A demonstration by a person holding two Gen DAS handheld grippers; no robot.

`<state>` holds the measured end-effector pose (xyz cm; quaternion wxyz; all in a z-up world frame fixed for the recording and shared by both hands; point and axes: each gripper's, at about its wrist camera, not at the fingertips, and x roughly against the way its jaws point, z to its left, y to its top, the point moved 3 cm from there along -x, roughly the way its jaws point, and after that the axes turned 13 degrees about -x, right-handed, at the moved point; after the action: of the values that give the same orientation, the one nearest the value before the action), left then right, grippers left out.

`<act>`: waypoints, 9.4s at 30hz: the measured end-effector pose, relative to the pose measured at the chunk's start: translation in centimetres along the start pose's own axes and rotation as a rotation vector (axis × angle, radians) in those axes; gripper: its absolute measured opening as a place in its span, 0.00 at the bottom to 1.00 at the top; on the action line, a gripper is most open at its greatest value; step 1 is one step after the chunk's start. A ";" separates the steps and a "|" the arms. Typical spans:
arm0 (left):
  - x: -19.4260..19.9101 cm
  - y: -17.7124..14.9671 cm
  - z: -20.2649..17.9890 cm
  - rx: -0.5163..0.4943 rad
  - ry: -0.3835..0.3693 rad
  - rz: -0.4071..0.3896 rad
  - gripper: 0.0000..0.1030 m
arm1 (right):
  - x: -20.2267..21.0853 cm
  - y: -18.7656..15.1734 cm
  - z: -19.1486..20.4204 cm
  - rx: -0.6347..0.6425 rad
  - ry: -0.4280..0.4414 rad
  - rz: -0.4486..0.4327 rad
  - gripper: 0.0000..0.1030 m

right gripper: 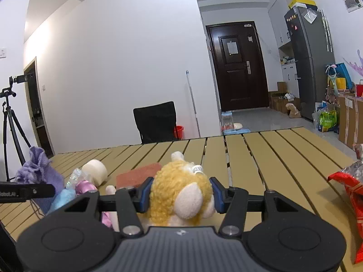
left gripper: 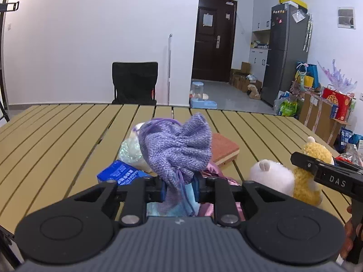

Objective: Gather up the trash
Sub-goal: 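Grasp the purple drawstring bag with the left gripper while right holds the plush, then carry the purple bag and yellow plush down toward the black bin with both grippers, then open the left gripper to drop the purple bag into the bin, then move the right gripper holding the yellow plush over the black bin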

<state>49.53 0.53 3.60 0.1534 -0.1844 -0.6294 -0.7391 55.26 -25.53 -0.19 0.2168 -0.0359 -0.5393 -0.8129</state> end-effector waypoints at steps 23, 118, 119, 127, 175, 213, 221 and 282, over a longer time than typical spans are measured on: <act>10.3 -0.6 0.2 -0.034 0.019 -0.112 0.17 | 8.3 0.7 4.1 0.023 0.081 -0.058 0.50; 12.7 -29.7 2.9 0.126 -0.001 0.570 0.17 | 16.0 -29.0 6.8 0.091 -0.138 0.661 0.49; 12.5 -29.5 2.9 0.127 -0.001 0.572 0.17 | 15.9 -28.9 6.6 0.087 -0.142 0.658 0.49; 11.0 -27.6 1.9 0.136 -0.002 0.572 0.17 | 15.5 -28.2 4.9 0.047 -0.175 0.642 0.49; 0.8 -26.9 -5.1 0.135 -0.024 0.772 0.17 | 13.7 -28.9 -0.8 -0.029 -0.348 0.664 0.49; 1.6 -27.6 -3.9 0.127 -0.019 0.826 1.00 | 14.3 -28.6 -0.6 -0.015 -0.329 0.654 0.49; 3.5 -26.7 -2.3 0.124 -0.017 0.769 1.00 | 15.1 -27.6 0.4 0.003 -0.301 0.615 0.49; 9.2 -30.7 11.7 0.244 0.128 0.740 1.00 | 5.3 -29.4 16.1 0.164 -0.192 0.642 0.49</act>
<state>28.25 17.11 -17.34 0.4691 -0.3328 -0.5927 -0.5638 36.14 -3.27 -17.26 0.4119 -0.2627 -0.5819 -0.6502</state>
